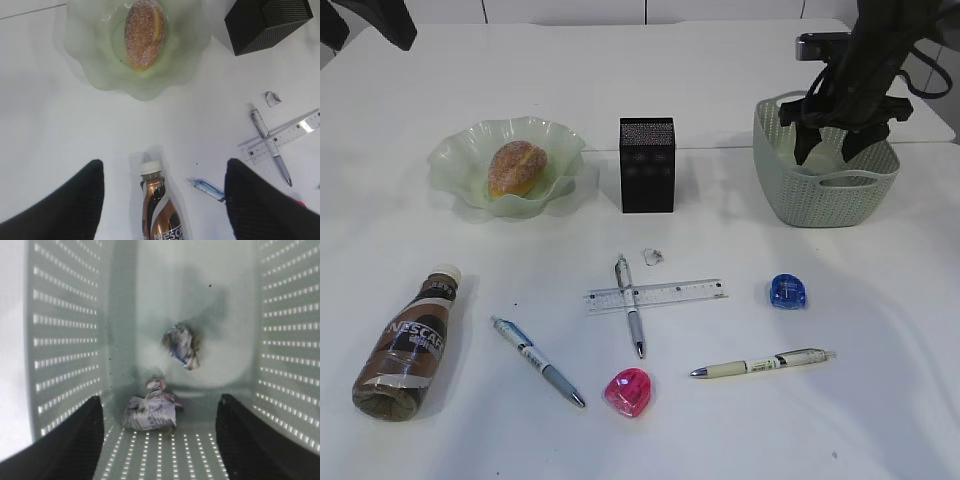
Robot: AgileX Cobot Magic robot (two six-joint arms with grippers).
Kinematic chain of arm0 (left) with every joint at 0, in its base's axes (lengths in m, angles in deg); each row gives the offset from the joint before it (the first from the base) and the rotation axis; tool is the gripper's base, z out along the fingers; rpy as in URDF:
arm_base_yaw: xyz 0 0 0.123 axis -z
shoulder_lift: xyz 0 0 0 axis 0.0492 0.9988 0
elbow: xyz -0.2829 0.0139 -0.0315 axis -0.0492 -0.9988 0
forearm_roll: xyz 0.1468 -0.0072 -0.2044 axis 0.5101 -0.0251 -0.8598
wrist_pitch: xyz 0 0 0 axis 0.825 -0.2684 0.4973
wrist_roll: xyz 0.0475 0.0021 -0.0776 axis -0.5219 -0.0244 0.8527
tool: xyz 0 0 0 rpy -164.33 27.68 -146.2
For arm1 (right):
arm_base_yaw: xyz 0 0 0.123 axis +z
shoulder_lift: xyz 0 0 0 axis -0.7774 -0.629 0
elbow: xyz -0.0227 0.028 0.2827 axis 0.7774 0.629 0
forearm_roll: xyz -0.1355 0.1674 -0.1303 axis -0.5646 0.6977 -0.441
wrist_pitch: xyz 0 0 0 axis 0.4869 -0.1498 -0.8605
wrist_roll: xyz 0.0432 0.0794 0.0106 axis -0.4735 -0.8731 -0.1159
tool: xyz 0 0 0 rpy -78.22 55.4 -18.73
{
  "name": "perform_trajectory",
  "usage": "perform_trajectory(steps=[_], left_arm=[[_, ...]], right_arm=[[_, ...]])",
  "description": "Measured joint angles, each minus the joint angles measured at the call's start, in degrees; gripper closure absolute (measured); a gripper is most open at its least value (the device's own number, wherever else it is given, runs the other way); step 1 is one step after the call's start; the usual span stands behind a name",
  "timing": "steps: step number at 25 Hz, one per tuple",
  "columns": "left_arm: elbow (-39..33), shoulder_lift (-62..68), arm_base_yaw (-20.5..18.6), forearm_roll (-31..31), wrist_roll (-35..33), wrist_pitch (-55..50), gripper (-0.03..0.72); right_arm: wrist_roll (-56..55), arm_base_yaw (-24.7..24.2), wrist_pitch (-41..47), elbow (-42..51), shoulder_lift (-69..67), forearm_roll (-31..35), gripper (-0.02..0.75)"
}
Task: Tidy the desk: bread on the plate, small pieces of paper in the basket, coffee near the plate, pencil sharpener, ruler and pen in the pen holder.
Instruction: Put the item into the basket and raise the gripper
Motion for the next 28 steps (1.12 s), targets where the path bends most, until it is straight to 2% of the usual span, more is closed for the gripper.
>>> perform_trajectory(steps=[3,12,21,28], left_arm=[[0.0,0.0,0.0,0.0,0.0,0.0,0.162],[0.0,0.0,0.0,0.0,0.0,0.0,0.162],[0.0,0.0,0.0,0.0,0.0,0.0,0.162],[0.0,0.0,0.0,-0.3,0.0,0.0,0.162]], right_arm=[[0.0,0.0,0.4,0.0,0.0,0.0,0.178],[0.0,0.0,3.5,-1.2,3.0,0.1,0.174],[0.0,0.0,4.3,-1.4,9.7,5.1,0.174],[0.0,0.0,4.6,2.0,15.4,8.6,0.174]])
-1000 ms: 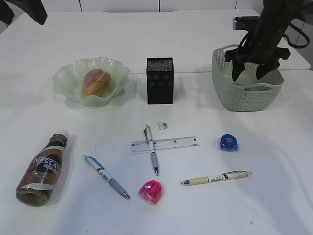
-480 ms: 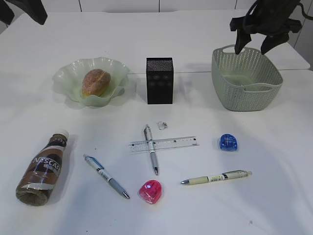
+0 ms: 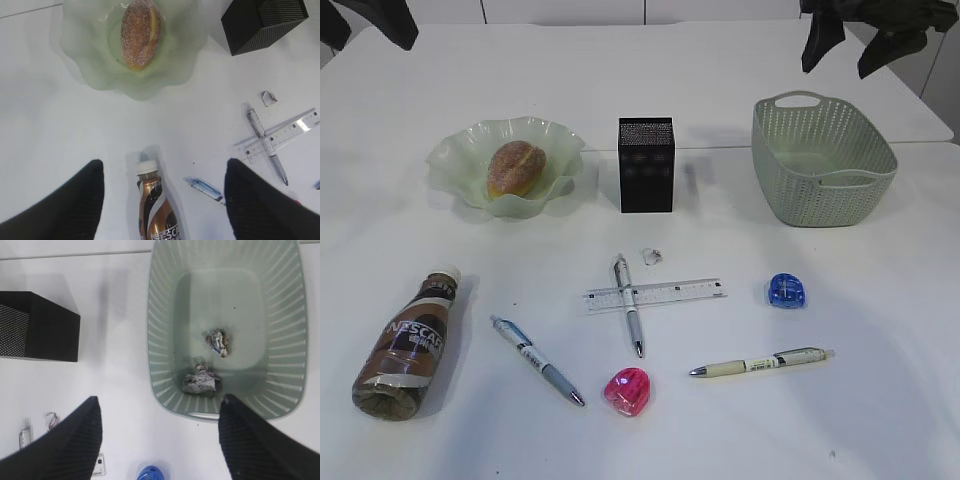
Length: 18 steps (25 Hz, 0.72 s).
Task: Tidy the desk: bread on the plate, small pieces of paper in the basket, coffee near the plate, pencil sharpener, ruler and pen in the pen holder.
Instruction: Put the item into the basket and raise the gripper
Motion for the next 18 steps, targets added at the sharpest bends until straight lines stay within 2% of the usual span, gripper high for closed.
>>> perform_trajectory(steps=[12,18], left_arm=[[0.0,0.0,0.0,-0.1,0.1,0.0,0.162],[0.0,0.0,0.0,1.8,2.2,0.0,0.162]], right_arm=[[0.0,0.0,0.1,5.5,3.5,0.8,0.174],[0.0,0.0,0.1,13.4,8.7,0.8,0.174]])
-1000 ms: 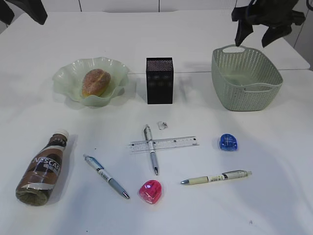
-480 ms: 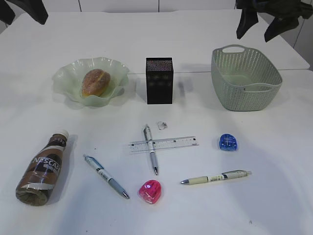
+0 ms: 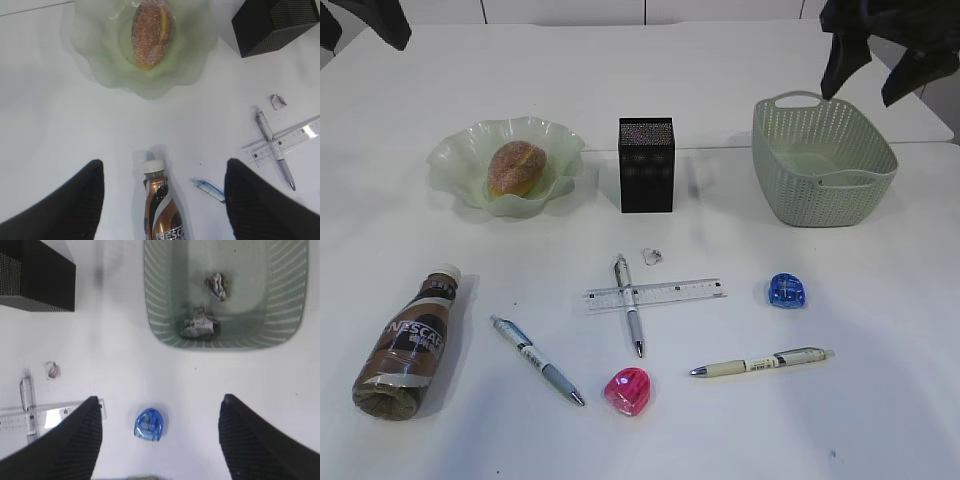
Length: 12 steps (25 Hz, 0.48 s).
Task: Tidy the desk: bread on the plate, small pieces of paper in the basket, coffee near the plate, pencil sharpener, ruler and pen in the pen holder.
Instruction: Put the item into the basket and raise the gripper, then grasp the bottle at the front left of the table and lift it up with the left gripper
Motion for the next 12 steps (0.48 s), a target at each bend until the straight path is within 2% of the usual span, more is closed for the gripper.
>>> perform_trajectory(steps=[5,12], left_arm=[[-2.6,-0.4,0.0,0.7,1.9,0.0,0.162],[-16.1,-1.7,0.0,0.7,3.5,0.2,0.162]], right_arm=[[0.0,0.0,0.0,11.3,8.3,0.6,0.174],[0.0,0.0,0.0,19.7,18.5,1.6,0.174]])
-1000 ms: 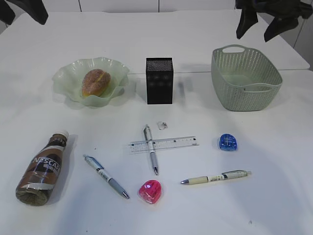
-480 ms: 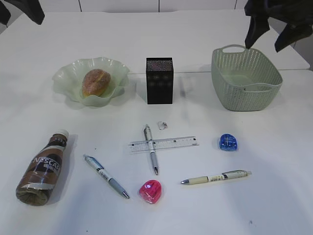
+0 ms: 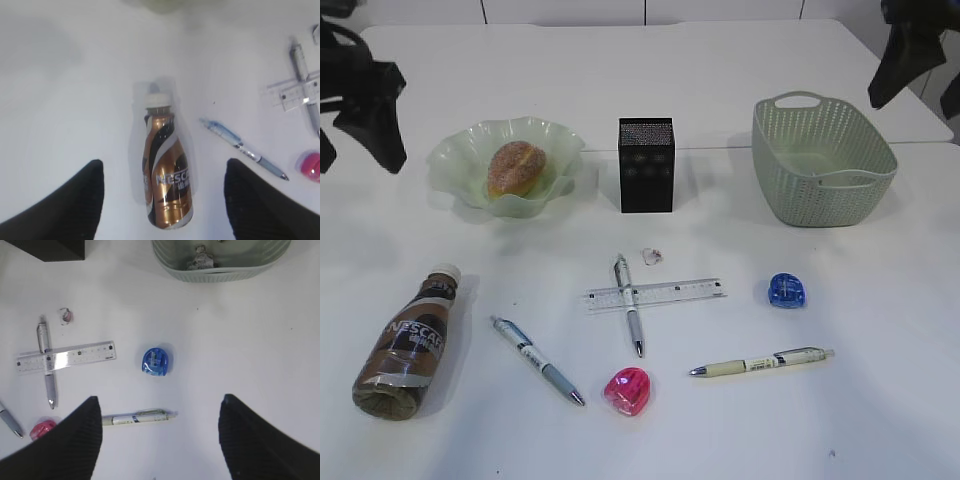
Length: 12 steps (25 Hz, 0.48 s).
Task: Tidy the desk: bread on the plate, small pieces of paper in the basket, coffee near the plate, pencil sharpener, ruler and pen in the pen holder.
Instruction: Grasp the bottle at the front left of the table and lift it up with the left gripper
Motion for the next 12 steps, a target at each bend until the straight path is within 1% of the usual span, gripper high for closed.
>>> perform_trajectory(steps=[2,5,9,12], left_arm=[[-3.1,-0.3,0.0,0.0,0.1,0.1,0.162],[-5.6,-0.6,0.0,-0.7,1.2,0.2,0.162],[-6.1,-0.7,0.3,-1.8,2.0,0.4,0.158],[-6.1,-0.7,1.2,-1.9,2.2,0.4,0.125]], right_arm=[[0.0,0.0,0.0,1.0,2.4,0.7,0.174],[0.0,0.0,0.0,2.1,5.3,1.3,0.174],[0.0,0.0,0.0,6.6,11.1,1.7,0.174],[0.0,0.0,0.0,9.5,13.2,1.8,0.174]])
